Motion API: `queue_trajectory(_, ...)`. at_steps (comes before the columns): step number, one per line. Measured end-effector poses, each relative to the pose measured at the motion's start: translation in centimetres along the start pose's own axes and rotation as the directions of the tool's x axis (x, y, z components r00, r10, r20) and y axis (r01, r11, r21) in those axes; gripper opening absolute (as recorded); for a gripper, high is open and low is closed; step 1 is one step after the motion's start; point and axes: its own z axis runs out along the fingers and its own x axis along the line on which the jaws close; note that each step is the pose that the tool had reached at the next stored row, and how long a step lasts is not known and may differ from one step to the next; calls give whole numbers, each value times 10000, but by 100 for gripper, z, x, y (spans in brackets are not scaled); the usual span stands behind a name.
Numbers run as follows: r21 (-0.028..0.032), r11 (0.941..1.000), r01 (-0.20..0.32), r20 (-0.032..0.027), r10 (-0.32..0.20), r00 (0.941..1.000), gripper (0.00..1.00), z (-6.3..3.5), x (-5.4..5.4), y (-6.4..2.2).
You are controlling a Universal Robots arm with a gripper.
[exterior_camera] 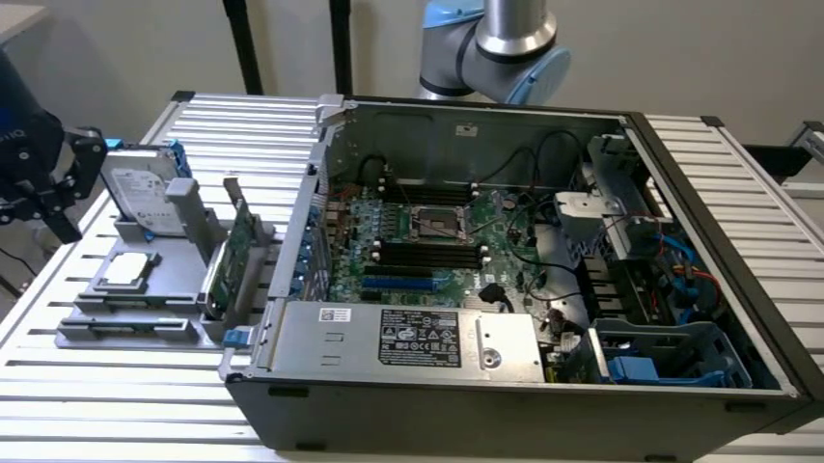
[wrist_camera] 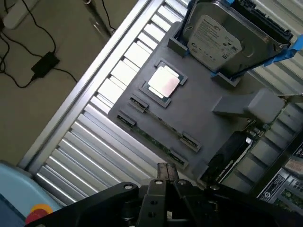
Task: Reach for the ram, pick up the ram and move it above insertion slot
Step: 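Pick up the ram and move it above insertion slot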
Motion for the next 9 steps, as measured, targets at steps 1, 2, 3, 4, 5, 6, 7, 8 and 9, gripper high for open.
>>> queue_trajectory(1,0,9999,169,-8,-169,9999,11,1,0,0)
queue_trajectory(2,-1,9994,354,-13,-354,9994,11,5,0,0)
queue_trajectory(3,-1,9985,539,-22,-539,9985,11,7,0,0)
queue_trajectory(4,-2,9974,723,-29,-723,9974,11,9,0,0)
queue_trajectory(5,-3,9959,903,-35,-903,9959,11,12,0,-1)
queue_trajectory(6,-4,9941,1081,-43,-1081,9941,11,14,0,0)
queue_trajectory(7,-5,9920,1266,-49,-1266,9919,11,17,0,-1)
queue_trajectory(8,-5,9895,1444,-55,-1444,9895,11,20,0,-1)
queue_trajectory(9,-6,9866,1631,-63,-1631,9866,11,23,0,-1)
